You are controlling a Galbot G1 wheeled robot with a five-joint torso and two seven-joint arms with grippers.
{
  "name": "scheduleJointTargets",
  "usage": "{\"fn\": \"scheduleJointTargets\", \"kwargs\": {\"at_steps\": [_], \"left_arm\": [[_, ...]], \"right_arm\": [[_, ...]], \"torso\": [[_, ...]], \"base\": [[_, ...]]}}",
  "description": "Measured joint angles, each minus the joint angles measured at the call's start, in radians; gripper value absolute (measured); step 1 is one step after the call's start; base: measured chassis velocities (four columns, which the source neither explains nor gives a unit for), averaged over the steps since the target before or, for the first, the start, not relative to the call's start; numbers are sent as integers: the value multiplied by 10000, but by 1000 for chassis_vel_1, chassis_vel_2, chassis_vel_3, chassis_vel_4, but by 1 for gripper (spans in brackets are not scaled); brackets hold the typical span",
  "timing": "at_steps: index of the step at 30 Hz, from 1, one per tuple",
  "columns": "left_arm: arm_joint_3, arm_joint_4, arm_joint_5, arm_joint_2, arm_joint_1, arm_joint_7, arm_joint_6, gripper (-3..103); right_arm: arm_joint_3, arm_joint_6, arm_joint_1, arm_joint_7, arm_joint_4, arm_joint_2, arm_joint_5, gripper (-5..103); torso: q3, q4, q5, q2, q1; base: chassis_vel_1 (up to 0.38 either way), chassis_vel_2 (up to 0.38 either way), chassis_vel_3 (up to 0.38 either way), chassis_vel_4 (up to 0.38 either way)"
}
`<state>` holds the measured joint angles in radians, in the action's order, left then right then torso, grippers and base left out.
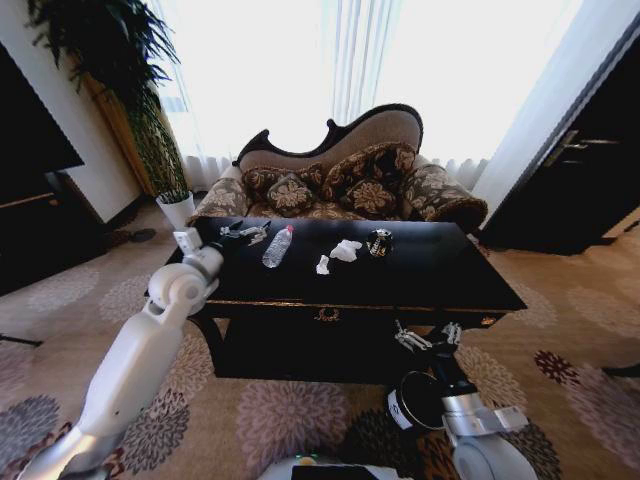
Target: Move to the front of the table and place the trash on the table into the trash bin.
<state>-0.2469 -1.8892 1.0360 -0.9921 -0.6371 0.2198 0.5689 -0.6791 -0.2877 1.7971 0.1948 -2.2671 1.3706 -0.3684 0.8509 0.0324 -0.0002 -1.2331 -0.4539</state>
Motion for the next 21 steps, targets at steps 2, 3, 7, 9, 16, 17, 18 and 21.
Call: {"fn": "scheduleJointTargets", "kwargs": {"at_steps": [2, 3, 7, 9, 16, 17, 18, 21], "left_arm": [[399, 306, 363, -13, 375, 200, 208, 100], [510, 371, 434, -22, 466, 253, 258, 100], [1330, 812, 553, -169, 997, 705, 516, 100], [1510, 888, 526, -235, 1086, 855, 574, 100], [1935, 758, -182, -519, 1010, 1519, 831, 100], [1942, 675, -359, -519, 943, 1597, 871, 100], [1949, 630, -472, -516, 912, 1637, 899, 100], [1973, 564, -718, -476, 881, 1735, 982, 100]], "right_arm": [[83, 0, -12, 20, 28, 29, 71, 100], [104, 0, -17, 25, 35, 36, 91, 100], [192, 0, -36, 56, 104, 69, 187, 100], [198, 0, -43, 62, 136, 69, 199, 100], [194, -68, -101, 80, 413, 24, 207, 100], [206, -83, -124, 88, 473, 11, 207, 100], [232, -93, -147, 92, 519, 4, 215, 100], [331, -97, -211, 96, 595, -4, 280, 100]], "torso": [[0, 0, 0, 0, -1], [0, 0, 0, 0, 0], [0, 1, 1, 0, 0], [0, 1, 0, 0, 0], [0, 1, 0, 0, 0], [0, 0, 0, 0, 0], [-1, 0, 0, 0, 1], [-1, 0, 0, 0, 1]], "base": [[0, 0, 0, 0], [0, 0, 0, 0], [0, 0, 0, 0], [0, 0, 0, 0], [0, 0, 0, 0], [0, 0, 0, 0], [0, 0, 0, 0], [0, 0, 0, 0]]}}
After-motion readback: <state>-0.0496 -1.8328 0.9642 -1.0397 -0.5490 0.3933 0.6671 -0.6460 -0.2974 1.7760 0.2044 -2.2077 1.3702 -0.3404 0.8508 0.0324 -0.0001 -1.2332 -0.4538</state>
